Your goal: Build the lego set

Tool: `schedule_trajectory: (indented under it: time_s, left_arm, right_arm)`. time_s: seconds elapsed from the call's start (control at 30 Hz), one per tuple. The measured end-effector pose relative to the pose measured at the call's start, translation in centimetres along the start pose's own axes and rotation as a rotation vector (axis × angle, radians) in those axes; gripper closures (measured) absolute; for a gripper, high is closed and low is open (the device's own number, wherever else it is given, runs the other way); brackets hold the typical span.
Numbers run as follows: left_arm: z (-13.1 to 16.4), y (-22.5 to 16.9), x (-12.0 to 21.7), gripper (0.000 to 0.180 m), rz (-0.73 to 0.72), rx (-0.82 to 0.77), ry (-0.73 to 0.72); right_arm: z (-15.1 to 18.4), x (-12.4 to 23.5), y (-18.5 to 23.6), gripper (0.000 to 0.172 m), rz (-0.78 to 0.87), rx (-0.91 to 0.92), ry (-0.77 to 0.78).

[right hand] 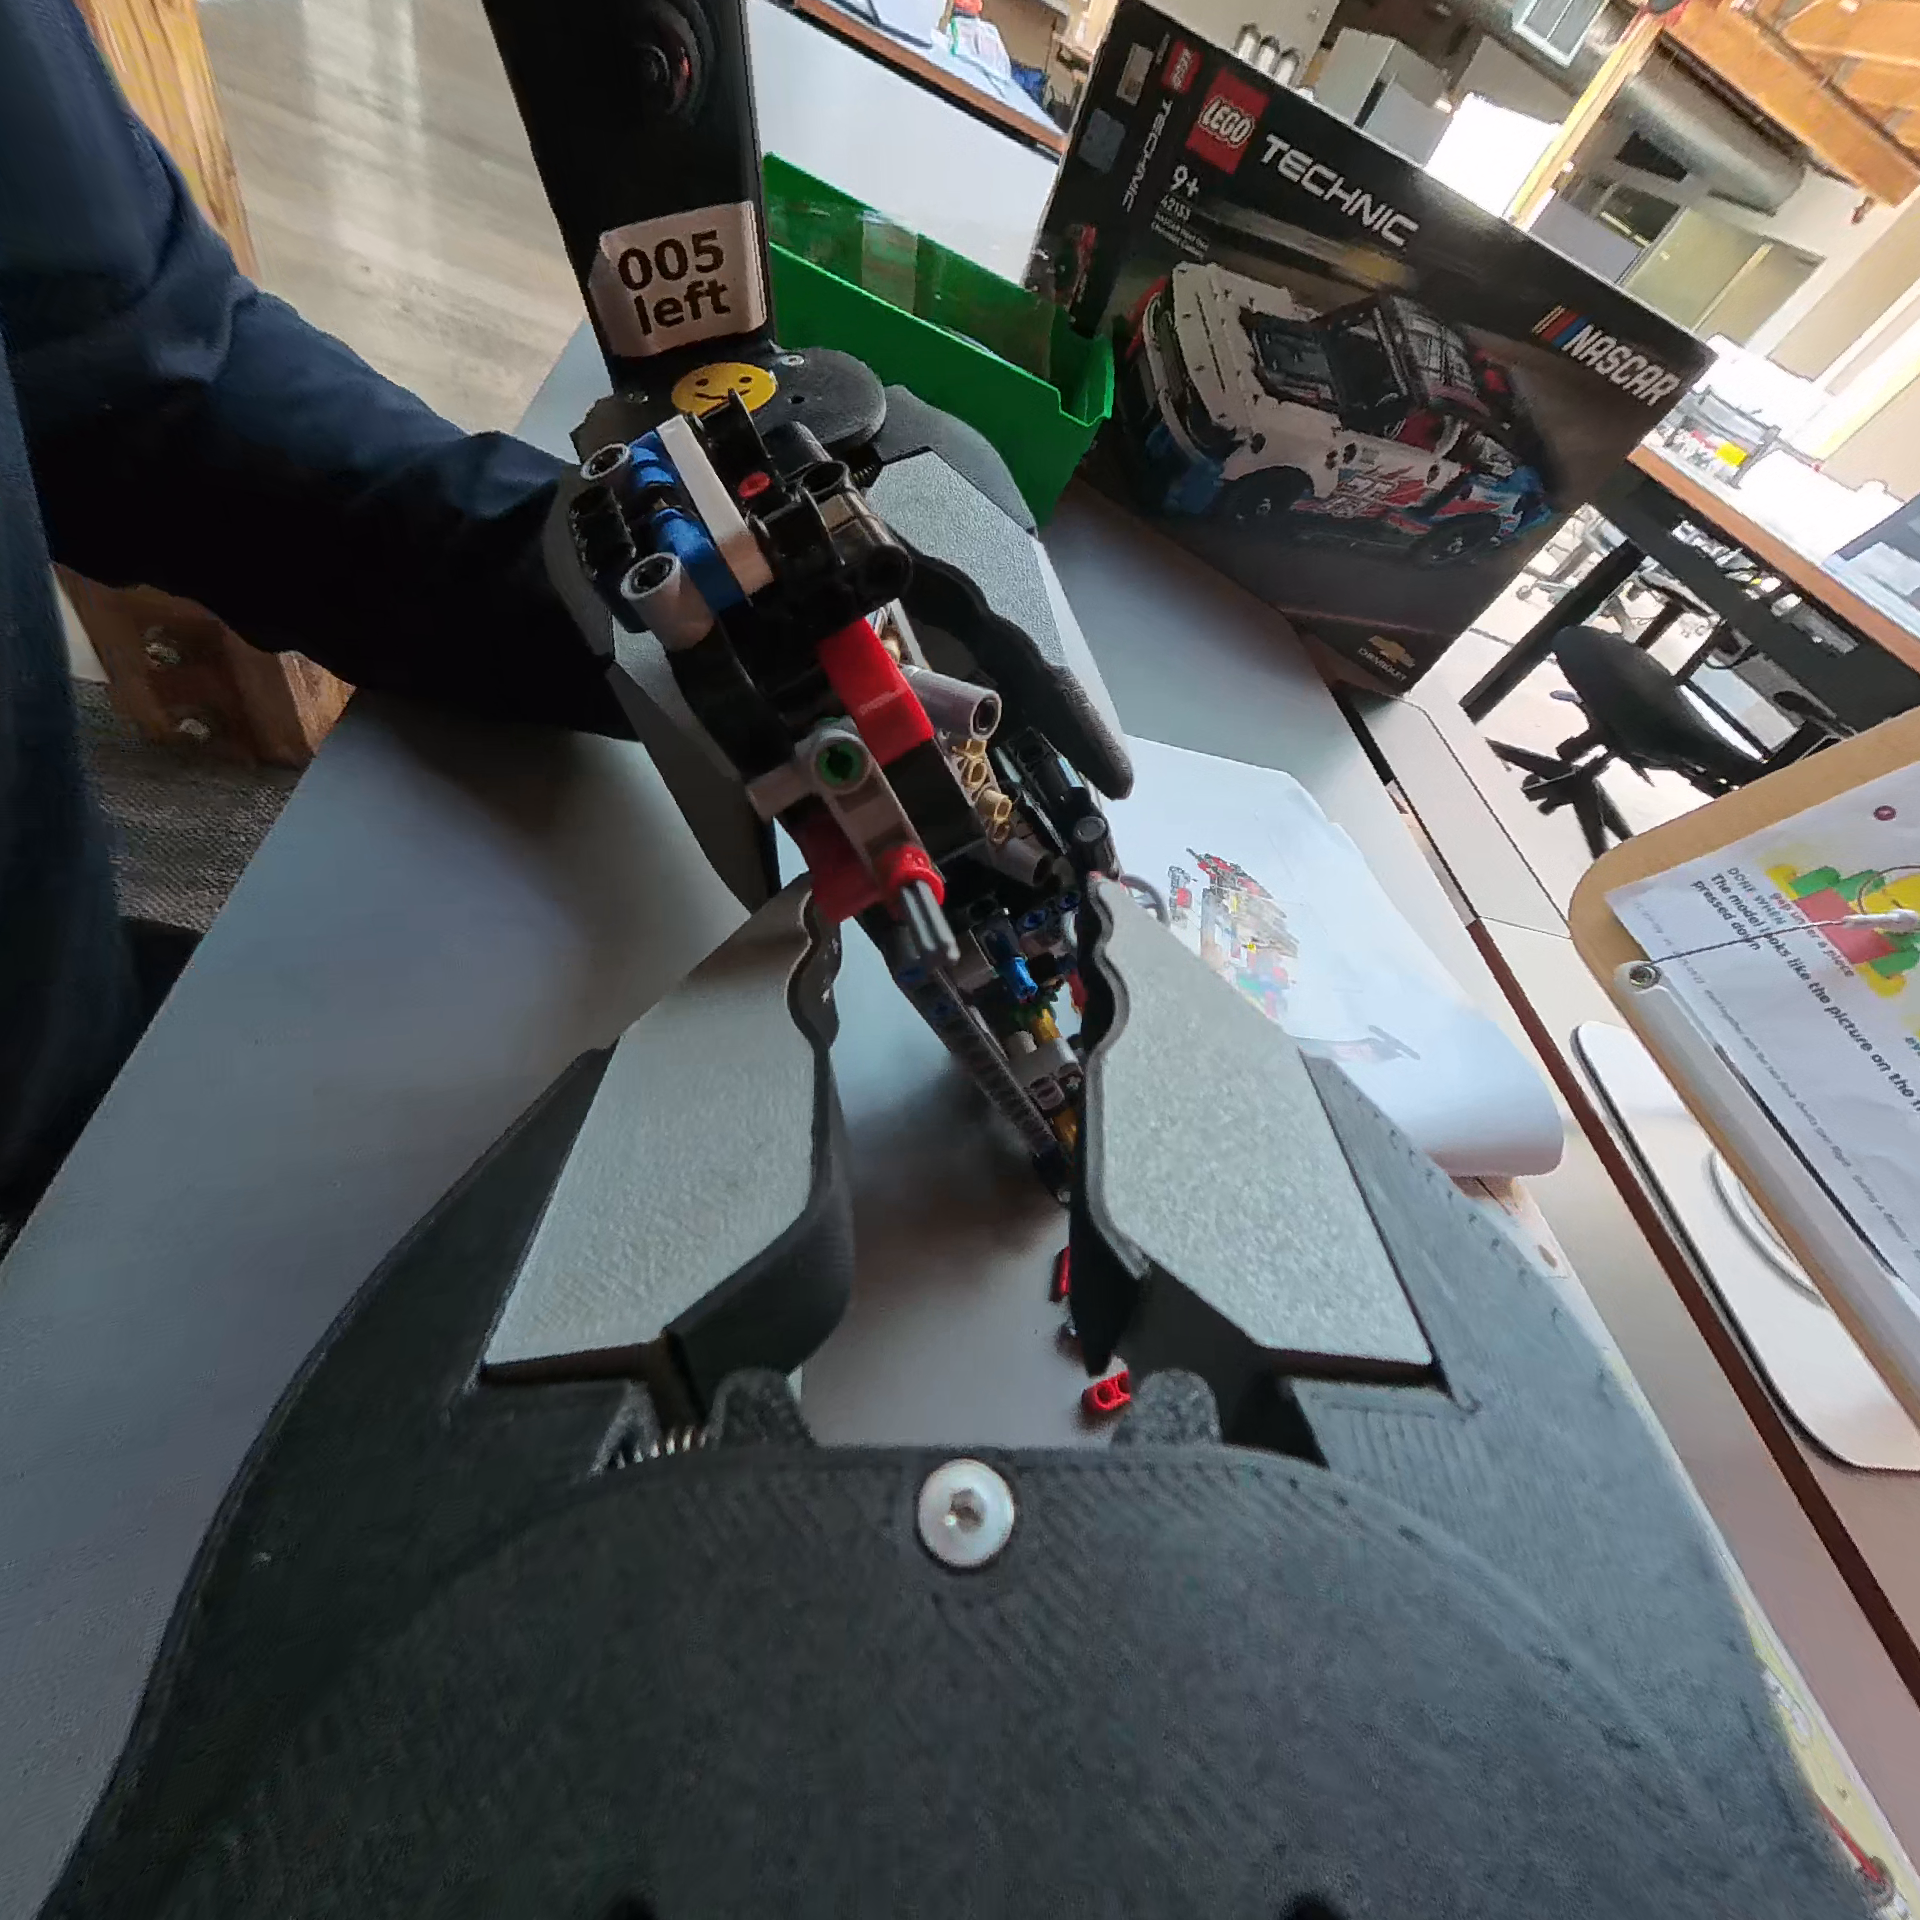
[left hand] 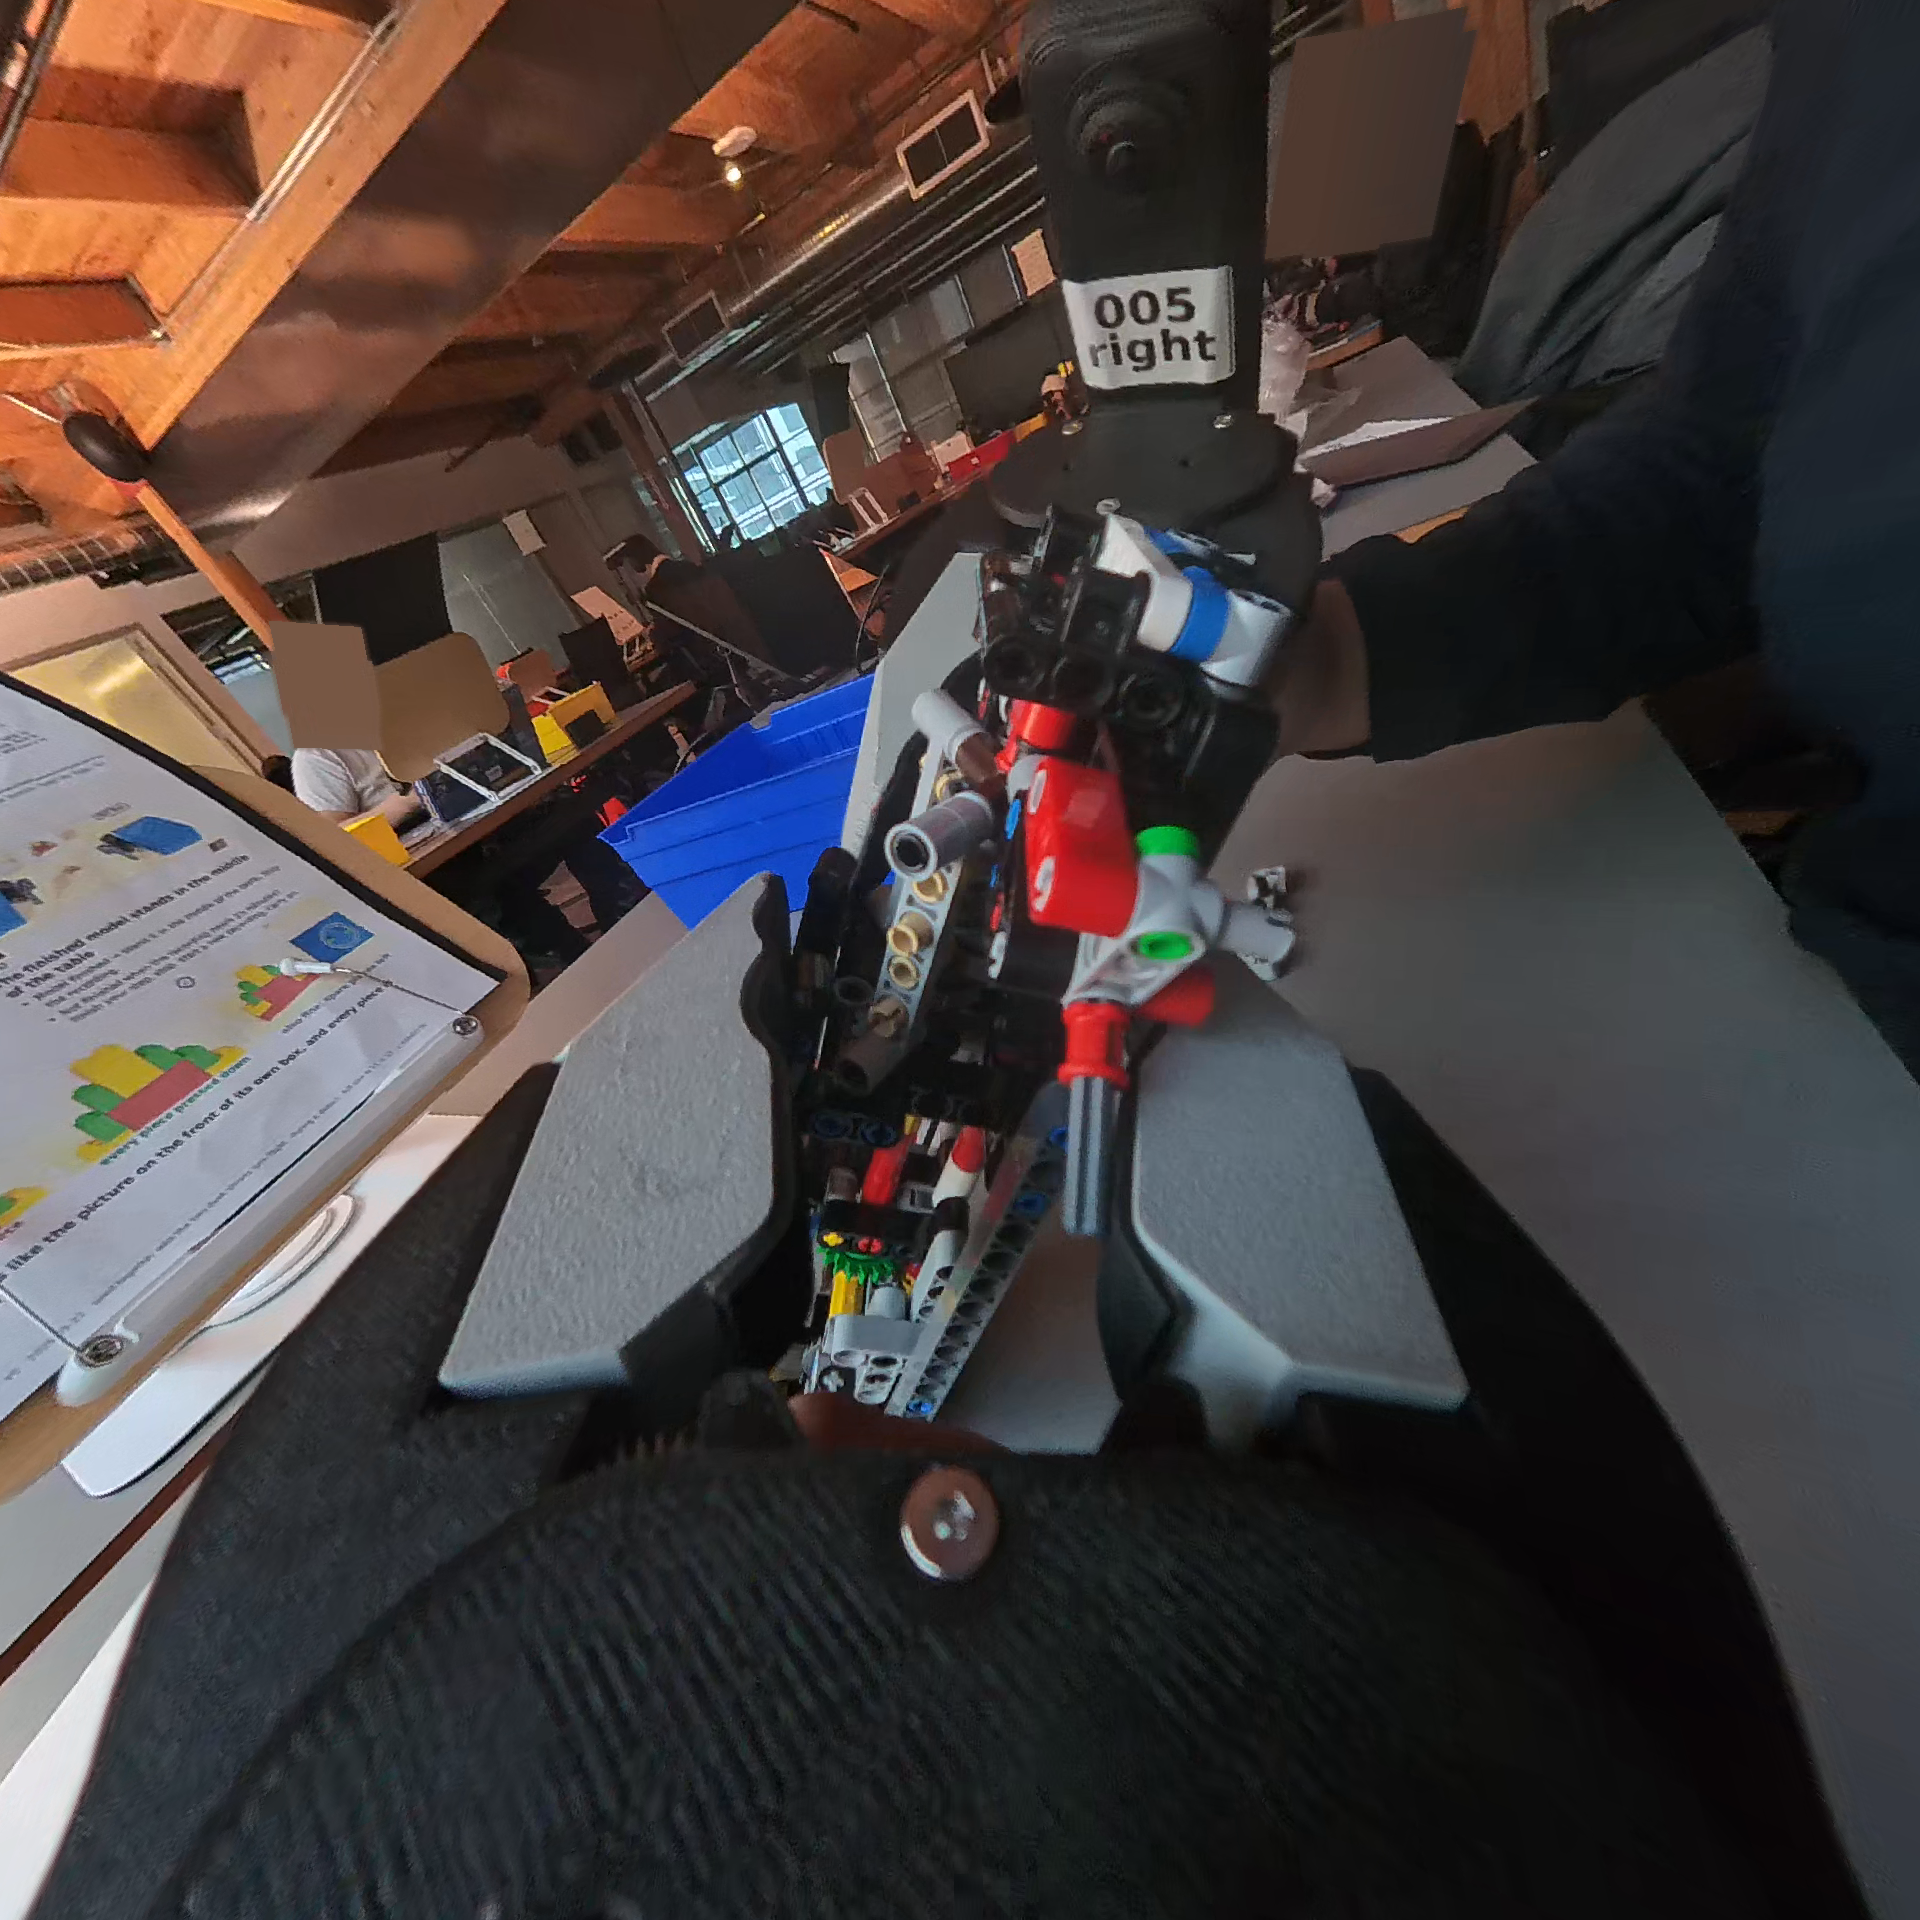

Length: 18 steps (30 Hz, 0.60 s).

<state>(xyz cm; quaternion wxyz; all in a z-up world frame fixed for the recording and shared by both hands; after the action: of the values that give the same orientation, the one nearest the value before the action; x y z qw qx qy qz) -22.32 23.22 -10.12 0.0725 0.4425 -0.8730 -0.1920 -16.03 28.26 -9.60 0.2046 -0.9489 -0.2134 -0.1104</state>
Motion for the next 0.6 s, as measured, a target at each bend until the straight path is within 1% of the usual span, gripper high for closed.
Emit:
schedule_trajectory:
  time_s: [0.13,0.23,0.3,0.33,0.37,0.43,0.47,0.5,0.6]
  left_arm:
    - [0.1,-0.4,-0.1,0.117,0.018,-0.028,0.001]
    - [0.4,-0.9,-0.4,0.119,0.018,-0.067,0.029]
    - [0.5,-1.1,-0.5,0.119,0.018,-0.08,0.026]
    - [0.4,-1.1,-0.5,0.119,0.018,-0.078,0.021]
    - [0.4,-1.2,-0.5,0.119,0.026,-0.076,0.02]
    - [0.4,-1.2,-0.5,0.119,0.023,-0.082,0.021]
    - [0.4,-1.3,-0.5,0.119,0.023,-0.083,0.022]
    - [0.4,-1.3,-0.5,0.119,0.021,-0.087,0.021]
    - [0.4,-1.1,-0.4,0.119,0.016,-0.084,0.019]
  right_arm:
    - [0.2,0.2,0.2,0.126,-0.01,0.053,0.025]
    - [1.0,1.0,0.6,0.127,-0.004,0.09,0.102]
    - [1.3,1.9,0.7,0.131,0.008,0.066,0.111]
    - [1.2,2.3,0.9,0.138,-0.009,0.037,0.101]
    - [1.2,2.4,1.3,0.139,-0.039,0.017,0.102]
    - [1.6,2.7,1.6,0.132,-0.036,0.008,0.133]
    - [2.1,3.3,1.7,0.129,-0.021,0.0,0.161]
    - [2.9,4.2,1.6,0.13,-0.003,-0.021,0.196]
    - [6.9,9.0,1.1,0.132,0.11,-0.147,0.342]
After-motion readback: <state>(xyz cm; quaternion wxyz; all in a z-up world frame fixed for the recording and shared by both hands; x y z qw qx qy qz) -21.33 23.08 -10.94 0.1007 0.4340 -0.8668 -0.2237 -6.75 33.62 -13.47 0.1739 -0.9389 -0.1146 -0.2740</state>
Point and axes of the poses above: each gripper's, where its closed fingertips meet, x back along the fingers, z out of its underside, y = z × x across the jaws, the point moved 5 cm from there along x, back along the fingers, and after that the axes turned 3 degrees about -z, right-handed, at the moved point
